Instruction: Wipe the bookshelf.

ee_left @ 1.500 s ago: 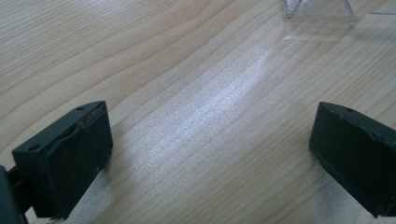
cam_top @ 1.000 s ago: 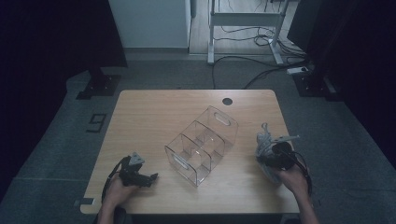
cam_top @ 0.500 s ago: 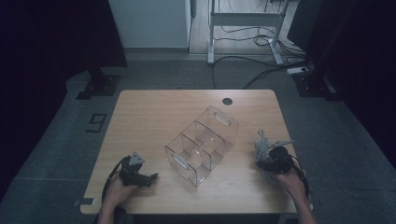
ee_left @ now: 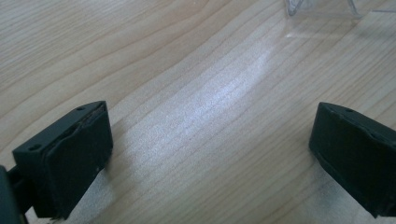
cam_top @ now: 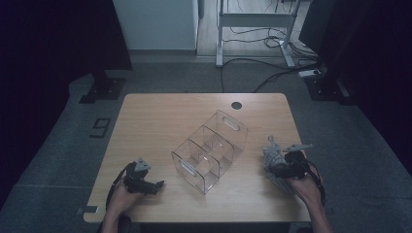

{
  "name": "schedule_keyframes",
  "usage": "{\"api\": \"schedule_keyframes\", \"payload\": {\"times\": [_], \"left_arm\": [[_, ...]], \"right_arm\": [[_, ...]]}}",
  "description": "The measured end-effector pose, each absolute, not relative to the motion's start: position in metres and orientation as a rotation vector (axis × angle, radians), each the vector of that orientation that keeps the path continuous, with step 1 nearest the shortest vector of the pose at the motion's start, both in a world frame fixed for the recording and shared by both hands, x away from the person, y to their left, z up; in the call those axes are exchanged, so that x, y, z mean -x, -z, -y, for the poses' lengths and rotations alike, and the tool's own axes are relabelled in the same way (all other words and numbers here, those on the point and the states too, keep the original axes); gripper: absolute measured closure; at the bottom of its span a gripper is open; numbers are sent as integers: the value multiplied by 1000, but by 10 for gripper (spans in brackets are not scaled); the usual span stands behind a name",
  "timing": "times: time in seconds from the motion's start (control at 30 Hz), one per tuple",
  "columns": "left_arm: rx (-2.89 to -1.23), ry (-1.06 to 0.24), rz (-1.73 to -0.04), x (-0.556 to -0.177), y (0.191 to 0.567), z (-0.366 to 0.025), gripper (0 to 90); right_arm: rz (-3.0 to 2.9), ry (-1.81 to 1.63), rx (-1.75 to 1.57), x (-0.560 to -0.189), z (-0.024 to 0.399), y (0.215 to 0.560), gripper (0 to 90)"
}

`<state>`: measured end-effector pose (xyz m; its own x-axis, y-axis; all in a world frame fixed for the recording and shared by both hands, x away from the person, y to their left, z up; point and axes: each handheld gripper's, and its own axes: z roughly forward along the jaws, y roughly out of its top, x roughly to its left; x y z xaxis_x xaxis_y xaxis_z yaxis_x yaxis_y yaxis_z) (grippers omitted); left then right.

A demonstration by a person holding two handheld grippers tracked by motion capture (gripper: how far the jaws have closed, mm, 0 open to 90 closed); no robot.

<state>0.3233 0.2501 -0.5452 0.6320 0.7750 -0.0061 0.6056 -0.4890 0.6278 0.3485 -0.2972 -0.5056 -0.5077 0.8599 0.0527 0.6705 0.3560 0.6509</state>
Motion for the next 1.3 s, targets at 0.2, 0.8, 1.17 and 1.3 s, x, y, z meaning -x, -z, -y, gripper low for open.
{"api": "schedule_keyframes", "payload": {"times": [0.2,0.8,1.17,1.3], "left_arm": [[-2228,-388,-1068,-322,536,-247,0],[-2098,-441,-939,-315,505,-227,0],[-2100,-434,-909,-317,502,-214,0],[-2095,-430,-909,-319,501,-209,0]], "right_arm": [[-2318,-1020,-1315,-345,295,490,125],[-2422,-1136,-1141,-367,250,456,128],[-2447,-1162,-1114,-391,229,456,132],[-2456,-1172,-1110,-401,225,457,135]]}}
